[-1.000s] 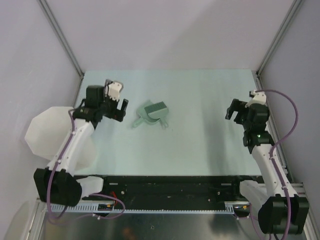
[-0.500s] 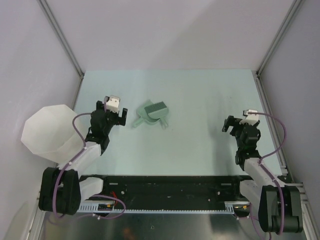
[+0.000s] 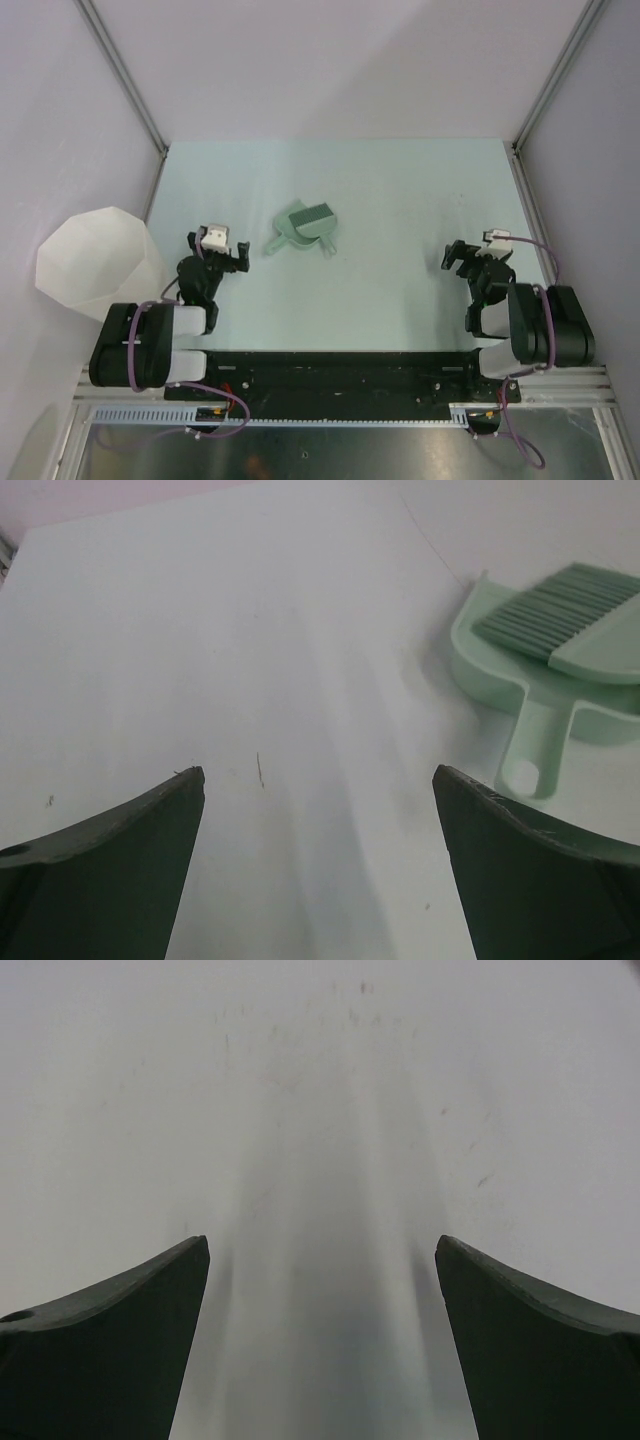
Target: Sweep away the paper scraps from the table
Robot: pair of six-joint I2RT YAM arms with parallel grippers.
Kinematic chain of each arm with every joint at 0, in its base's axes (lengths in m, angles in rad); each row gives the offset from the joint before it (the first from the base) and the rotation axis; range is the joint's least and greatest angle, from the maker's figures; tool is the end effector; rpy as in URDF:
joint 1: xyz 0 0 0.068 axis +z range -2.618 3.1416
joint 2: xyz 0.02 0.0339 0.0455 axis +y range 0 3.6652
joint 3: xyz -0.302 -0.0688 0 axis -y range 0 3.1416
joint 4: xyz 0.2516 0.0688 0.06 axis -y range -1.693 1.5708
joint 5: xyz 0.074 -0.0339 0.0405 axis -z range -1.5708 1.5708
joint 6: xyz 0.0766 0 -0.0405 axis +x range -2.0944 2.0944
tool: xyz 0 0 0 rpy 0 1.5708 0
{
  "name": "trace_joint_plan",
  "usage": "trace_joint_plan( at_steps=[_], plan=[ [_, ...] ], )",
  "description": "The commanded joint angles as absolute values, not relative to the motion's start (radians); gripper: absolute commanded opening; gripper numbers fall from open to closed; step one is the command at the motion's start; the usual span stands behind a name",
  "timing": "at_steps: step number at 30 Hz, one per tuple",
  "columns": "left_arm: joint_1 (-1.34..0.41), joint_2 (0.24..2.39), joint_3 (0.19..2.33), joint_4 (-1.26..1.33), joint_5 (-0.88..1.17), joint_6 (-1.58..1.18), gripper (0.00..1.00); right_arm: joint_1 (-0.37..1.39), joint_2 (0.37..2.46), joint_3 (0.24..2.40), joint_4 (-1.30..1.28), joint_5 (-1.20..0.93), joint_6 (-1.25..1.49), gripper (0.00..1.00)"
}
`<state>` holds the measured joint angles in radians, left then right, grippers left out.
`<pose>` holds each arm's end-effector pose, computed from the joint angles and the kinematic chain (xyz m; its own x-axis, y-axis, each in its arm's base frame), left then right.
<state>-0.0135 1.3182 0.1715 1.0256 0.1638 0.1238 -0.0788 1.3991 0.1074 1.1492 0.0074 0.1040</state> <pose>0.2510 -0.0159 0.1832 -0.0982 0.1232 -0.9875 0.1888 0.9766 0.1030 0.2437 -0.0198 0.1643 -0.1319 0.1145 -0.9846 0.1003 0.9897 0.1017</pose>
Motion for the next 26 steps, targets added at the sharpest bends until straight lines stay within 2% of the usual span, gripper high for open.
trace_joint_plan(
  at_steps=[1,4,6,26],
  plan=[
    [-0.008,1.330,0.115,1.274,0.184,0.078,1.00,-0.097,1.452,0.133,1.281,-0.066,0.098,1.00],
    [-0.008,1.341,0.132,1.264,0.186,0.071,1.00,-0.095,1.488,0.146,1.344,-0.089,0.098,1.00],
    [-0.008,1.339,0.129,1.262,0.187,0.072,1.00,-0.089,1.445,0.172,1.201,-0.084,0.086,1.00],
    [-0.008,1.342,0.138,1.258,0.187,0.074,1.00,-0.055,1.465,0.199,1.193,-0.069,0.048,1.00]
  ],
)
